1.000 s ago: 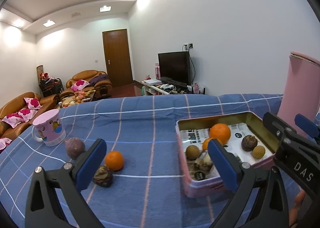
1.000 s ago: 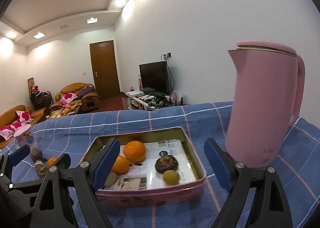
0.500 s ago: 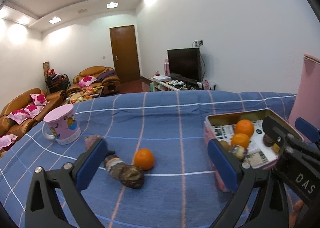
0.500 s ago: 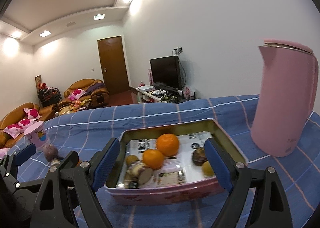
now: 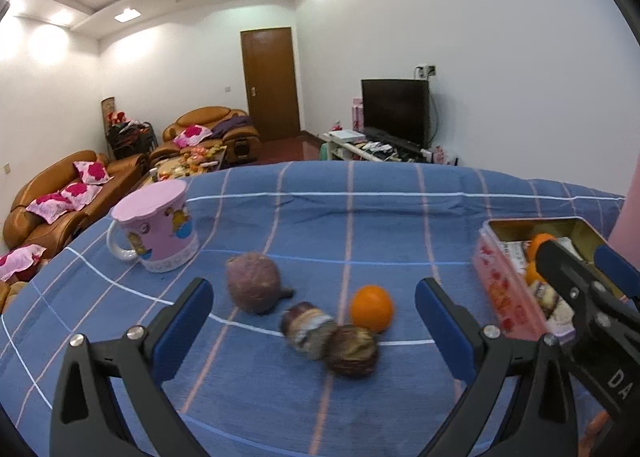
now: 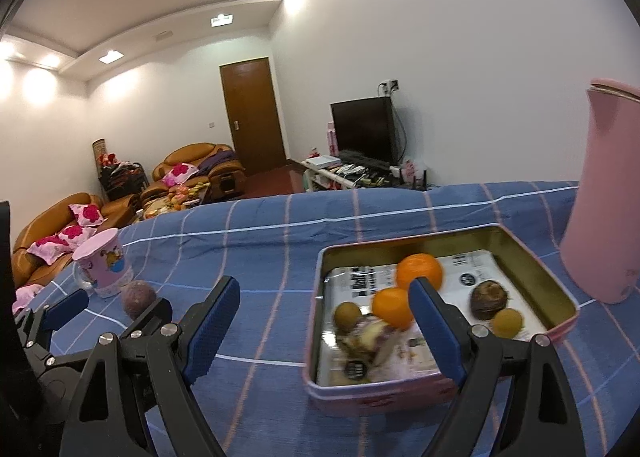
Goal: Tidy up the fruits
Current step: 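Grasp a dark brown round fruit with the right gripper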
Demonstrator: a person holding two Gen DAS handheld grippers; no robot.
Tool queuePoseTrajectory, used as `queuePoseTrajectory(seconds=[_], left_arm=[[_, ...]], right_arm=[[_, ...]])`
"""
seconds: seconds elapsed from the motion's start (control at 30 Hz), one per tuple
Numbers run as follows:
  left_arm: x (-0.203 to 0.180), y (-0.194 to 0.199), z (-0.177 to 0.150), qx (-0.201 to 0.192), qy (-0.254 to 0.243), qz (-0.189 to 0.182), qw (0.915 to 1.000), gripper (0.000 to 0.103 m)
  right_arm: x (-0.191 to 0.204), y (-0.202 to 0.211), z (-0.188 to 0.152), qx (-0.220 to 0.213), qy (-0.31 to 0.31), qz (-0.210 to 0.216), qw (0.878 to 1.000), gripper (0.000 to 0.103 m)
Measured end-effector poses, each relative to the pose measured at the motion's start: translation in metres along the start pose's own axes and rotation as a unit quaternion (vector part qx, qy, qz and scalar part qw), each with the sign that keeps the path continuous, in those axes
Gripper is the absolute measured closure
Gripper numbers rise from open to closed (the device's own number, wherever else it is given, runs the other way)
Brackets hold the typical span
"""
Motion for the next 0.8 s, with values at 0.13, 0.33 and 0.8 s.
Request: queuePoseTrajectory(seconds=[0.13, 0.33, 0.8], left_arm=[[0.020, -0.009, -0.003, 0.014, 0.006, 0.016, 0.9997, 0.000], [0.072, -0.024, -0.004, 0.036, 0.010, 0.082, 0.9959, 0.000], [0.147, -0.034, -0.016, 0.073, 0.085, 0.143, 0.9833, 0.000]], right_arm=[[0.013, -0.004, -0.001, 0.004, 0.004, 0.008, 1.000, 0.016], [0.035, -0.011, -0.006, 0.020, 0.020, 0.029, 0.999, 0.016], [0.115, -0.042, -0.055, 0.155, 0.082, 0.130, 0.976, 0.032]])
Point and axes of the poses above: each gripper's, at about its wrist camera, not at the fingertips, and y roughly against the way its jaws point, x to its left, z to its top, the point moved 10 cm from there along -y, roughly the way its jaws point, and after that the axes turned 1 degree about -z, right-handed, at the moved point
